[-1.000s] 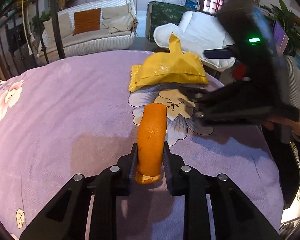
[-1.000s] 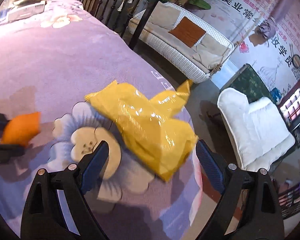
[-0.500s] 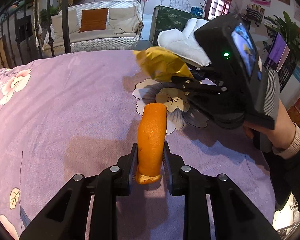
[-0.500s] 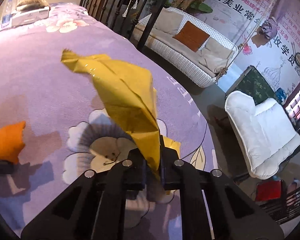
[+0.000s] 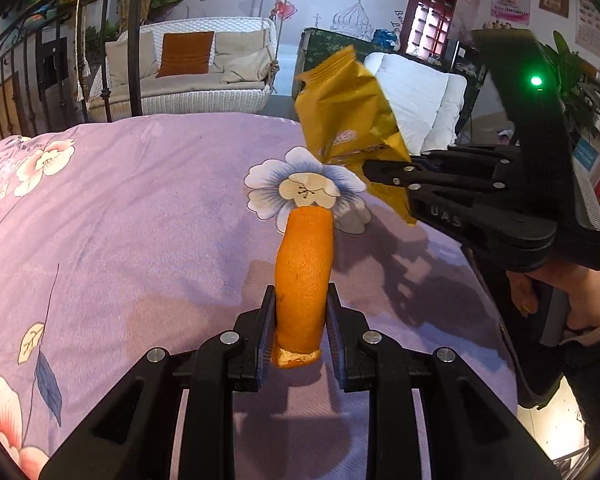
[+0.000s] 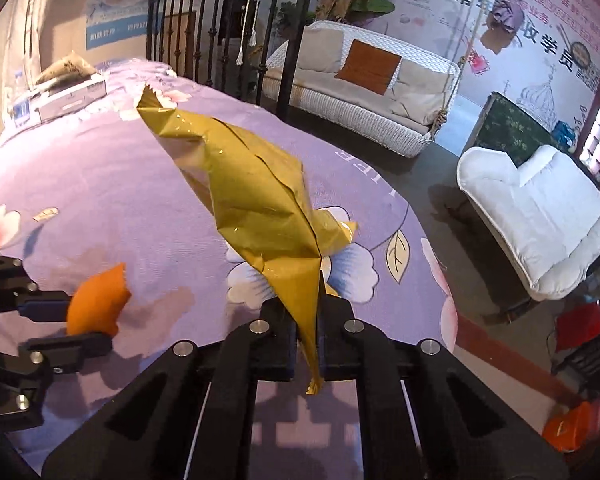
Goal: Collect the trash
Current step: 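Grasp the orange sausage with the left tool while the right tool grasps the yellow bag, then drop the yellow bag into the bin with the right tool while the left tool carries the sausage over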
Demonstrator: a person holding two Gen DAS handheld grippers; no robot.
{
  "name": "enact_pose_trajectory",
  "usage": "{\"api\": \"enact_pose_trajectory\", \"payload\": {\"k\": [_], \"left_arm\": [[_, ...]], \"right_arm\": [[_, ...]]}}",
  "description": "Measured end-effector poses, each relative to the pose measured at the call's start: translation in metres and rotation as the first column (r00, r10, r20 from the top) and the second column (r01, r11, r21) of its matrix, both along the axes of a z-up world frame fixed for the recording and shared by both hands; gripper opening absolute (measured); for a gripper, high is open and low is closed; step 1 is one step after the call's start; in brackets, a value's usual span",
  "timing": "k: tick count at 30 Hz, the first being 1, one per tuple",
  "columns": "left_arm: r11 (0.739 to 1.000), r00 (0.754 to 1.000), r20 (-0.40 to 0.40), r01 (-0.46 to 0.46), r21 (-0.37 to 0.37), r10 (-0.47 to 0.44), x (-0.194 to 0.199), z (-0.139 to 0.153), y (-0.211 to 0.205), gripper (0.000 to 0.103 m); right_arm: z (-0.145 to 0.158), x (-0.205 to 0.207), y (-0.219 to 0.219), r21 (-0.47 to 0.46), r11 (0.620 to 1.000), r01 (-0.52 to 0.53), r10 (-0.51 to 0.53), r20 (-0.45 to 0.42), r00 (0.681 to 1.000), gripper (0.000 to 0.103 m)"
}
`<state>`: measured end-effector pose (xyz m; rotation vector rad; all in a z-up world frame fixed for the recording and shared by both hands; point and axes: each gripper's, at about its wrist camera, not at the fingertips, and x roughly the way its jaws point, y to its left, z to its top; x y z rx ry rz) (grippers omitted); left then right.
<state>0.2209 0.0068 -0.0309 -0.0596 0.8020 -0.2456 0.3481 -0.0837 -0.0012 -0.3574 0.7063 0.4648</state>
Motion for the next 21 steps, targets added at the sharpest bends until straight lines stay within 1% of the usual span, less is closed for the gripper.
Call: {"api": "enact_pose_trajectory", "payload": {"k": [4, 11, 16, 21], "left_arm": [[1.0, 1.0, 0.019, 0.012, -0.011, -0.012, -0.015, 0.004, -0.007, 0.024], [0.998, 0.997, 0.056, 0.056, -0.024, -0.054, -0.036, 0.011, -0.024, 0.024], [0.995, 0.993, 0.068, 0.094, -0.036, -0.092, -0.048, 0.012, -0.038, 0.024], [0.989, 0.987, 0.084, 0.143, -0.041, -0.14, -0.06, 0.013, -0.058, 0.024]], "right_arm": [[0.013, -0.027, -0.02, 0.075, 0.997, 0.034, -0.034, 0.003, 0.999, 0.007], [0.027, -0.075, -0.059, 0.162, 0.981, 0.105, -0.111, 0.033, 0.993, 0.007], [0.03, -0.104, -0.089, 0.206, 0.964, 0.169, -0.18, 0.037, 0.983, 0.007], [0.029, -0.134, -0.123, 0.241, 0.939, 0.247, -0.264, 0.038, 0.964, 0.007]]}}
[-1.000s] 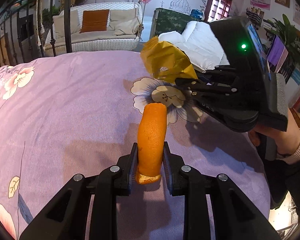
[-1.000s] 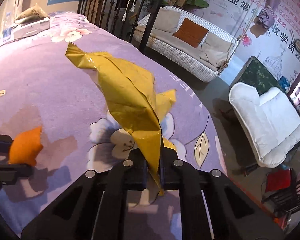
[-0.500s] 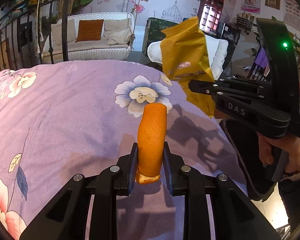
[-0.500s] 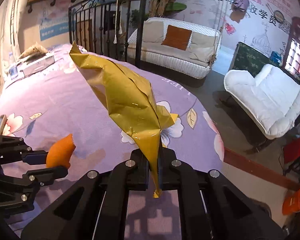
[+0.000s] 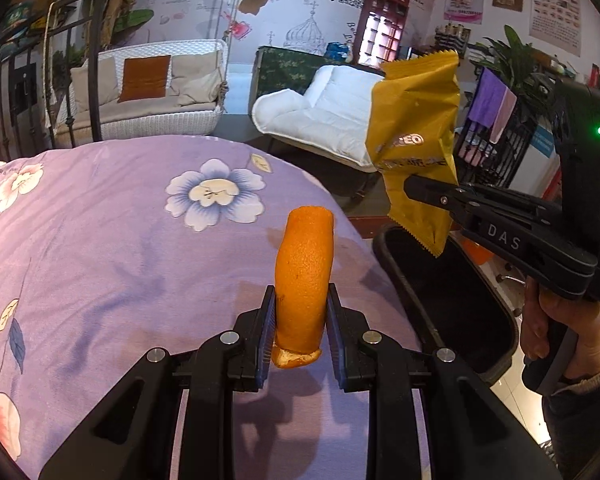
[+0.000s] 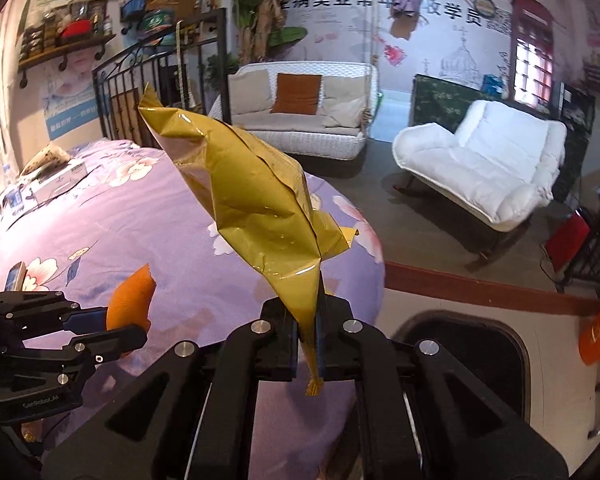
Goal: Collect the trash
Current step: 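Drop the yellow bag into the bin with the right tool while the left tool carries the sausage over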
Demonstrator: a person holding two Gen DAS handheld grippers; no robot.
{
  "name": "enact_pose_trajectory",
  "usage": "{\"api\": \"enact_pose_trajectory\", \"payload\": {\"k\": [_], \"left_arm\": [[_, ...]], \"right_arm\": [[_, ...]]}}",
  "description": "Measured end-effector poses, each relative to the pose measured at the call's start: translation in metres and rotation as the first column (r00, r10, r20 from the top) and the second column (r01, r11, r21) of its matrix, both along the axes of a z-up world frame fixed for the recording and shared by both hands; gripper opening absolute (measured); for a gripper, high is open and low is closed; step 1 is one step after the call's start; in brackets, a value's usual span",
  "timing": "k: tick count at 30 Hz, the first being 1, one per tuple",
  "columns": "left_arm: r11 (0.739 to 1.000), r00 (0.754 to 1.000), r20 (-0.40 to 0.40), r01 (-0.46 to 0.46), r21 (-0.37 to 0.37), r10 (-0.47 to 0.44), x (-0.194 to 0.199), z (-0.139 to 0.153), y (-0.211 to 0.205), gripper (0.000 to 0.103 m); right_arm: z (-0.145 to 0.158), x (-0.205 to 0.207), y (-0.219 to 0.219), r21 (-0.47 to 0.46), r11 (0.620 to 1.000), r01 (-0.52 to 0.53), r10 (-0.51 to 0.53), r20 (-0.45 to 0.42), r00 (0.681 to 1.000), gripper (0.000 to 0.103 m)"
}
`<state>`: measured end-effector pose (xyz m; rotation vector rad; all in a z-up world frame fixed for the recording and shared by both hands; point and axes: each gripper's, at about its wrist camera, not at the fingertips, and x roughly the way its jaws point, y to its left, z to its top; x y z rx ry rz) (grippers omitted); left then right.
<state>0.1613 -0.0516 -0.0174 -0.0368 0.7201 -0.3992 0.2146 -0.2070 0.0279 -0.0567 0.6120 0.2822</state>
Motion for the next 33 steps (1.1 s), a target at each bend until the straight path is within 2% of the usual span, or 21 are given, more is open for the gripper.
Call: {"api": "enact_pose_trajectory", "payload": {"k": [8, 15, 21, 33], "left_arm": [[0.995, 0.995, 0.01, 0.103, -0.009, -0.103, -0.015, -0.002, -0.036, 0.024], [0.984, 0.984, 0.001, 0.18, -0.016, -0.18, -0.019, -0.005, -0.064, 0.024], [0.974, 0.974, -0.003, 0.225, -0.001, -0.225, -0.019, -0.008, -0.08, 0.024], [0.957, 0.957, -0.022, 0.289, 0.013, -0.289, -0.022, -0.014, -0.106, 0.024]], "right_arm": [[-0.011, -0.046, -0.064, 0.045, 0.988, 0.149, -0.148, -0.021, 0.989, 0.007], [-0.037, -0.065, -0.117, 0.061, 0.96, 0.275, -0.268, -0.094, 0.959, 0.007], [-0.063, -0.062, -0.141, 0.05, 0.933, 0.358, -0.343, -0.189, 0.92, 0.007], [-0.125, -0.041, -0.168, 0.102, 0.863, 0.495, -0.417, -0.409, 0.812, 0.007]]}}
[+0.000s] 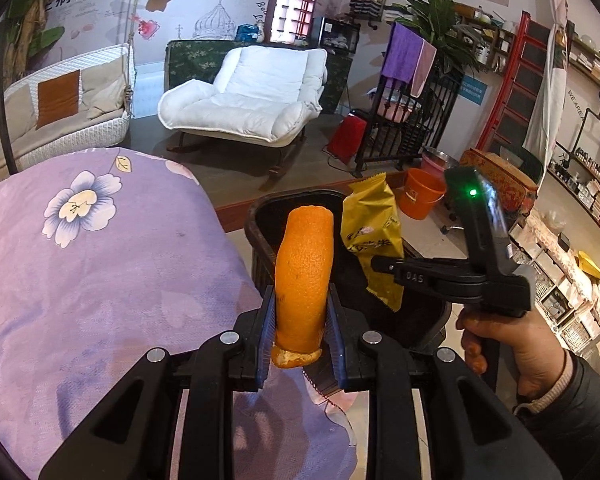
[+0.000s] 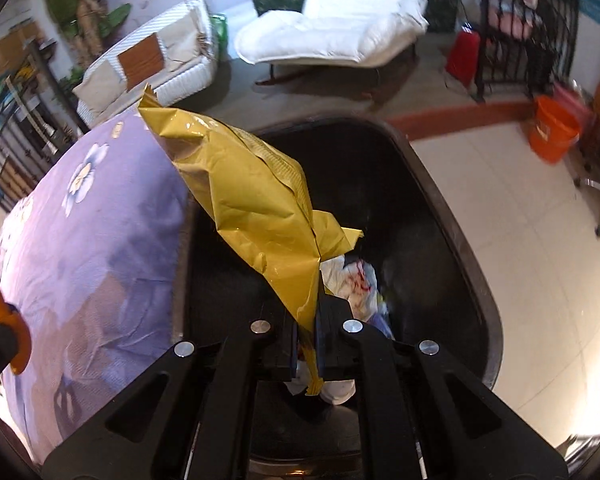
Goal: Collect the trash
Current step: 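Drop the yellow bag into the bin with the right tool while the left tool carries the sausage over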
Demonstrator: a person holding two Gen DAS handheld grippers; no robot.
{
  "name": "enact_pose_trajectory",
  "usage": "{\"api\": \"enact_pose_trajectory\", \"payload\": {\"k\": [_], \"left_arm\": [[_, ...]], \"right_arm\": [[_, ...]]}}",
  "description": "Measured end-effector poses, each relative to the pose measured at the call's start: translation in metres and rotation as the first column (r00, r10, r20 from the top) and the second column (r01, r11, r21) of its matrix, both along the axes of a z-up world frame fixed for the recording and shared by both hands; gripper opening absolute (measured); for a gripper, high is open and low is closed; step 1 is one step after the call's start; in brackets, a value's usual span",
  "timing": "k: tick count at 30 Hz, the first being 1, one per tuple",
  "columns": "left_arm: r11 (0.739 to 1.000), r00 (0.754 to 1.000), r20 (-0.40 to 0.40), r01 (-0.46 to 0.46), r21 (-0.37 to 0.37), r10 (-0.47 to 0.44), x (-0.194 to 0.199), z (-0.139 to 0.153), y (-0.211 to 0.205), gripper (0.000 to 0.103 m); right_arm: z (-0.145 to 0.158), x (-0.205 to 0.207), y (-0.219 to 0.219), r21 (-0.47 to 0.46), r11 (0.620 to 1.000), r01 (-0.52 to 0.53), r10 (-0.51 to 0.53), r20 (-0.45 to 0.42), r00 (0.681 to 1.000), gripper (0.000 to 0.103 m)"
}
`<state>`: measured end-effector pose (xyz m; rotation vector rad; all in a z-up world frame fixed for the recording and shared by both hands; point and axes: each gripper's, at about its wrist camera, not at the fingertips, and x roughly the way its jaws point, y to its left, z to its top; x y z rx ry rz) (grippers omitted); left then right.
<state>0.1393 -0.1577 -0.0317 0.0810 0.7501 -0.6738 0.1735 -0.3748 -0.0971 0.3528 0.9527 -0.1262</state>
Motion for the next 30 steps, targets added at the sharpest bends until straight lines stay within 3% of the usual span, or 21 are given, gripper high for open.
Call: {"api": "enact_pose_trajectory", "payload": {"k": [4, 6, 8, 10, 18, 23, 30], "left_arm": [[1.0, 1.0, -0.01, 0.015, 0.007, -0.015, 0.0, -0.002, -0.008, 0.024], [1.0, 1.0, -0.017, 0.023, 0.009, -0.022, -0.001, -0.003, -0.013, 0.024], [0.999, 0.999, -0.02, 0.029, 0.013, -0.029, -0.001, -0.005, -0.016, 0.024], [0.999, 0.999, -0.024, 0.037, 0.018, -0.037, -0.002, -0.006, -0.02, 0.024], [0.998, 0.997, -0.048, 0.06, 0.017, -0.059, 0.001, -0.009, -0.031, 0.024], [0.996, 0.995, -0.055, 0.084, 0.015, -0.083, 0.002, -0.01, -0.042, 0.024], [0.993, 0.991, -0.076, 0.115, 0.032, -0.113, 0.005, -0.016, -0.06, 0.024]], "right_arm": [[-0.014, 0.004, -0.001, 0.016, 1.0, 0.013, -0.012, -0.028, 1.0, 0.009], [-0.018, 0.003, 0.002, 0.017, 1.0, 0.016, -0.015, -0.045, 0.999, 0.016], [-0.022, 0.003, 0.002, 0.021, 0.999, 0.027, -0.025, -0.049, 0.998, 0.054], [-0.02, 0.0, 0.002, 0.007, 0.999, 0.044, -0.044, -0.03, 0.999, 0.065], [-0.009, -0.009, 0.0, 0.001, 0.999, 0.054, -0.054, 0.01, 0.998, 0.066], [0.016, -0.025, -0.006, -0.042, 0.995, 0.088, -0.084, 0.096, 0.992, 0.076], [0.045, -0.05, -0.024, -0.088, 0.981, 0.172, -0.154, 0.185, 0.971, 0.081]]}}
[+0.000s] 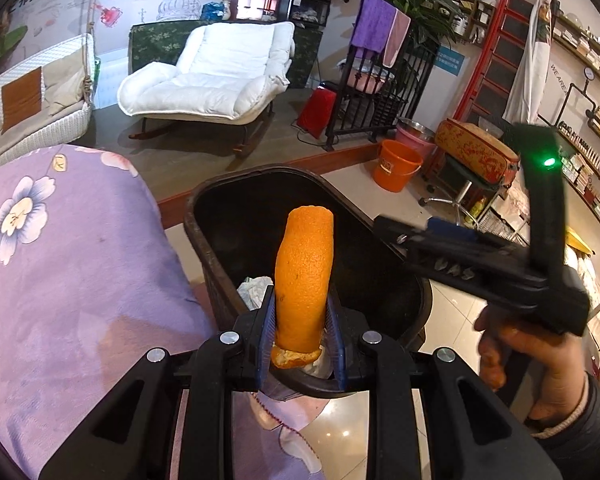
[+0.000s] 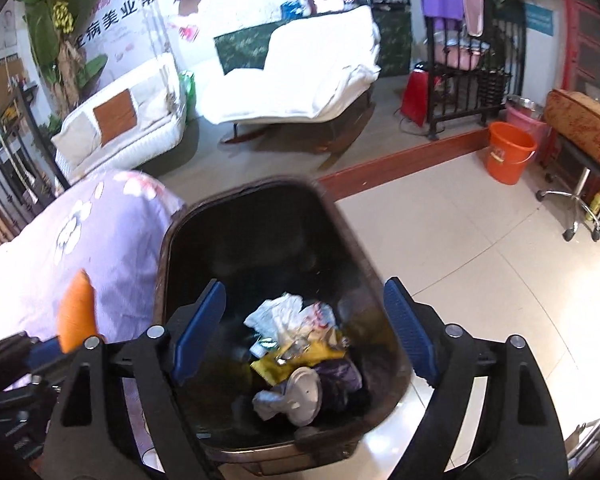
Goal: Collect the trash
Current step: 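Drop the yellow bag into the bin with the right tool while the left tool carries the sausage over, then lower the orange sausage into the bin and open the left tool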
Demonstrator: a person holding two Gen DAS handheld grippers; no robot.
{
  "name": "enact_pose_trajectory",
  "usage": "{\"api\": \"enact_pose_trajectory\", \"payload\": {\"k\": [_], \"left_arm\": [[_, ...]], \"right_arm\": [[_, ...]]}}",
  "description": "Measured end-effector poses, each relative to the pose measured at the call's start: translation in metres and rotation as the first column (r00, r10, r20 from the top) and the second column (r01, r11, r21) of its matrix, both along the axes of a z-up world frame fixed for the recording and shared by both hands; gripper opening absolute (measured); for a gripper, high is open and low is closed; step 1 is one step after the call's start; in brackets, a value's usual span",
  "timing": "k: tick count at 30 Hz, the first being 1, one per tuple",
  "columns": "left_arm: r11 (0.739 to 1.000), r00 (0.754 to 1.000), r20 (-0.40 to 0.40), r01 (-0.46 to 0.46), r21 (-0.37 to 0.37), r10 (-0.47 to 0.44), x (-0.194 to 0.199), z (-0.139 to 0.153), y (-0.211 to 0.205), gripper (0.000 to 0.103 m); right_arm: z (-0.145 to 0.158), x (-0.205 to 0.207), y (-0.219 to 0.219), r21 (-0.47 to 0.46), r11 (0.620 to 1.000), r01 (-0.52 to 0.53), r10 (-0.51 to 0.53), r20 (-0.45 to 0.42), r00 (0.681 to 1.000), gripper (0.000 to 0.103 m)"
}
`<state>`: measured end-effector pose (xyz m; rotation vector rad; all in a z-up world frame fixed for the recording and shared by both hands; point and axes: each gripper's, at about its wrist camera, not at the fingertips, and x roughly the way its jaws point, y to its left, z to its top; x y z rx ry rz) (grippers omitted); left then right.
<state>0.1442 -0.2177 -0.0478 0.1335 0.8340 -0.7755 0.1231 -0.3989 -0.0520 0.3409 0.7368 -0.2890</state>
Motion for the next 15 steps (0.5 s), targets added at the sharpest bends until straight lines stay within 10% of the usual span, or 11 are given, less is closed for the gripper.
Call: {"api": "enact_pose_trajectory", "payload": {"k": [15], "left_arm": [[0.998, 0.999, -0.021, 0.035, 0.044, -0.035, 0.008, -0.012, -0.032, 0.037]], "right_arm": [[0.006, -0.019, -0.027, 0.011, 0.997, 0.073, -0.073, 0.033, 0.997, 0.085]]}}
